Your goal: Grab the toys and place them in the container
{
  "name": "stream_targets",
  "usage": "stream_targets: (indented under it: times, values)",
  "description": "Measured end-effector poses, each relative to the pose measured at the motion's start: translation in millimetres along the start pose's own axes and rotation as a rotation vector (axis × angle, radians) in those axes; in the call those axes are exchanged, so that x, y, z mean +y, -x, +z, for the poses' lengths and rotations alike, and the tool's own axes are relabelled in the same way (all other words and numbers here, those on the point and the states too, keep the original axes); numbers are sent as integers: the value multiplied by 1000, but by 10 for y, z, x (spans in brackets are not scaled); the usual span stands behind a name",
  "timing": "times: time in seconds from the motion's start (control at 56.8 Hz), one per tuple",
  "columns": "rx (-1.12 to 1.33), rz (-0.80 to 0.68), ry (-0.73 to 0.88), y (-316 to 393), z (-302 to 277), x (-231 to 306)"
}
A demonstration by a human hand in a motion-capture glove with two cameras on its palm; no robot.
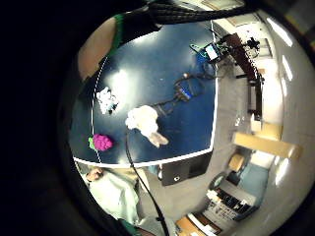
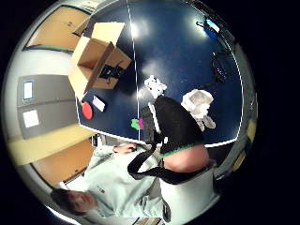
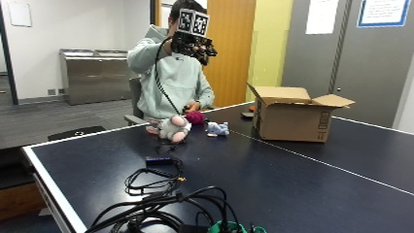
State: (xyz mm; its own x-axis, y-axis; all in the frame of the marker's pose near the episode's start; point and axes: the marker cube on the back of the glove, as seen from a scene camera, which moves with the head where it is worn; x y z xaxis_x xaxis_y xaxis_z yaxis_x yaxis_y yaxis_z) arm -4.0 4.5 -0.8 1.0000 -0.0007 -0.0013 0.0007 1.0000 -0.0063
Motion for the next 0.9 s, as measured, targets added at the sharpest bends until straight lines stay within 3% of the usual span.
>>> stream_targets:
  times: [0.528, 0.757, 0.898]
  values:
    - [44, 22, 12, 148, 237, -235]
    - [-9, -14, -25, 395, 882, -484]
    - [-2, -23, 74, 505, 1507, -720]
